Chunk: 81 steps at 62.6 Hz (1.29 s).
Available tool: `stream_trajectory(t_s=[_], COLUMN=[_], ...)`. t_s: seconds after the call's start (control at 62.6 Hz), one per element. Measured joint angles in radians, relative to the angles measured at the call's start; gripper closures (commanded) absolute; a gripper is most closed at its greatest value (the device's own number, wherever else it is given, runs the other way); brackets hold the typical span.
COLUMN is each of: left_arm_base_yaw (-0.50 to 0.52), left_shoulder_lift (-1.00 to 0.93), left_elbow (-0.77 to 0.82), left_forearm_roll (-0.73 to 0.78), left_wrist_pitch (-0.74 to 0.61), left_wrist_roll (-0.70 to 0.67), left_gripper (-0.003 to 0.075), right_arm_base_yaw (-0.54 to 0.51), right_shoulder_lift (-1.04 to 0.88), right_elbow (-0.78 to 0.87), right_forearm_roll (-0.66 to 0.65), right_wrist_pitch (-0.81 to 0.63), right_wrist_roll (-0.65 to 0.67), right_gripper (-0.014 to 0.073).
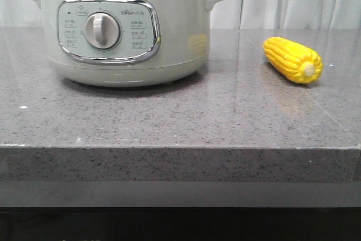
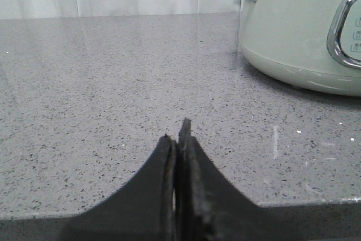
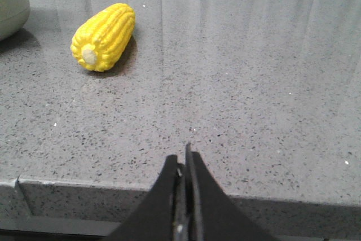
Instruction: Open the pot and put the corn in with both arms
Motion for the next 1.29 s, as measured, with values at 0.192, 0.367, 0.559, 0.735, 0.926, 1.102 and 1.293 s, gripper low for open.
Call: stream_trajectory(t_s=[0.192,0.367,0.559,0.735,0.926,1.102,1.293], left_arm_base_yaw=[0.000,0.000,0.000,0.000,0.000,0.000,0.000], left_shoulder_lift=[0.000,0.000,0.000,0.000,0.000,0.000,0.000], left_elbow=[0.000,0.000,0.000,0.000,0.000,0.000,0.000], left_forearm_roll=[0.000,0.000,0.000,0.000,0.000,0.000,0.000], left_wrist_pitch=[0.000,0.000,0.000,0.000,0.000,0.000,-0.034], left_wrist_roll=[0.000,0.000,0.000,0.000,0.000,0.000,0.000], left_gripper=[0.0741,0.0741,0.0741,0.0741,0.0741,0.0741,0.0741], right_arm_base_yaw=[0.000,0.000,0.000,0.000,0.000,0.000,0.000], right_shoulder_lift=[0.000,0.000,0.000,0.000,0.000,0.000,0.000], right_elbow=[0.000,0.000,0.000,0.000,0.000,0.000,0.000], right_forearm_roll=[0.000,0.000,0.000,0.000,0.000,0.000,0.000], right_wrist_pitch=[0.000,0.000,0.000,0.000,0.000,0.000,0.000], right_wrist_roll=[0.000,0.000,0.000,0.000,0.000,0.000,0.000], right_gripper=[0.0714,0.0714,0.0714,0.0714,0.0714,0.0714,0.0714])
